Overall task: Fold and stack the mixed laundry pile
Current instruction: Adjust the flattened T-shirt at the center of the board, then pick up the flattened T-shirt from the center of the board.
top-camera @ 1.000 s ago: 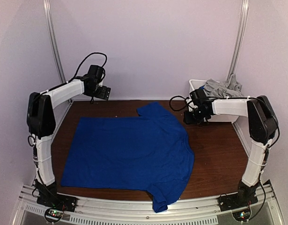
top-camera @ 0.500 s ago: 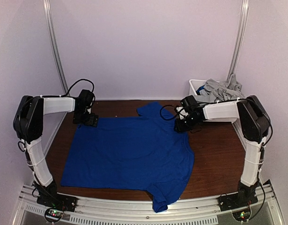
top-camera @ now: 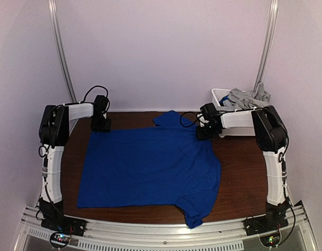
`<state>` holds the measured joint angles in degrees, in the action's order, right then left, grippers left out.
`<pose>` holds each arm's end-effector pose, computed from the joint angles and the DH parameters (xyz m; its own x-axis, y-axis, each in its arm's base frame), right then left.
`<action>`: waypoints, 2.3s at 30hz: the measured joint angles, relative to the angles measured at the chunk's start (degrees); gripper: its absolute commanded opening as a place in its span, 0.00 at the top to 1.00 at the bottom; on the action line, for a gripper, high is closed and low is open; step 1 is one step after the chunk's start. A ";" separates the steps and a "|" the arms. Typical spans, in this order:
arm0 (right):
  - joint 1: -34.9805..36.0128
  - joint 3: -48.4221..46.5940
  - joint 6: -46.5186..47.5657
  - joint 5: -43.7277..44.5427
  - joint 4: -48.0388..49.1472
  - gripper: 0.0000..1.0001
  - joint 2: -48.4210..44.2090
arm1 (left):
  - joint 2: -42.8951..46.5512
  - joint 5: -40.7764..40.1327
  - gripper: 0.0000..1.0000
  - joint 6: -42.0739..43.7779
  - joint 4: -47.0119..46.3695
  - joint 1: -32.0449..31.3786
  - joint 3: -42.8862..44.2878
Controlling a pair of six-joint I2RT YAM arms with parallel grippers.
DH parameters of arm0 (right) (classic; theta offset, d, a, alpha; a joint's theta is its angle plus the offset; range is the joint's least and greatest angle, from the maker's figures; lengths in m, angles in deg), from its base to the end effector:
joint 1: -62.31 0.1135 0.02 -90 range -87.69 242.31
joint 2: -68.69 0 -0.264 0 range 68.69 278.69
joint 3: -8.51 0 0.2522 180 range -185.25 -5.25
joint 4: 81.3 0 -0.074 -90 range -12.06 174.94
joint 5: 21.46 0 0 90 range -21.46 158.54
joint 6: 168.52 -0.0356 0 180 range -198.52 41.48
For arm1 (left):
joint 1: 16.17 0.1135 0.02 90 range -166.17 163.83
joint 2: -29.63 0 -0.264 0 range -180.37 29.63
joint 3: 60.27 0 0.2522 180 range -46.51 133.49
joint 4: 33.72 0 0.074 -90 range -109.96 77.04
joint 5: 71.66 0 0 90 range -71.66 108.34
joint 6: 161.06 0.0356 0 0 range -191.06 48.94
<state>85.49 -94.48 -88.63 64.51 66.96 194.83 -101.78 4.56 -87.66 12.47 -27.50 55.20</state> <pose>0.4316 0.1875 0.1380 -0.8158 -0.1588 -0.5561 -0.2911 0.9436 0.1576 0.4800 -0.0875 0.1463 -0.8540 -0.1119 -0.5081 -0.1694 0.9832 0.0682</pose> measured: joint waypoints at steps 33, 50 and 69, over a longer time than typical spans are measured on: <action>7.69 42.86 -11.26 -12.94 -15.04 0.46 -59.41 | 77.09 6.49 0.17 -24.92 5.53 -22.62 -62.40; 32.17 62.42 -41.22 -12.13 -14.19 0.49 -69.94 | 86.07 2.84 0.19 -50.73 17.09 -37.38 -68.87; 32.15 65.81 -46.95 -6.97 -4.55 1.00 -63.36 | 95.95 4.04 0.31 -63.19 23.08 -38.25 -78.34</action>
<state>117.64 -28.67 -135.58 57.54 62.41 131.47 -5.83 8.60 -150.85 35.55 -65.75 -23.13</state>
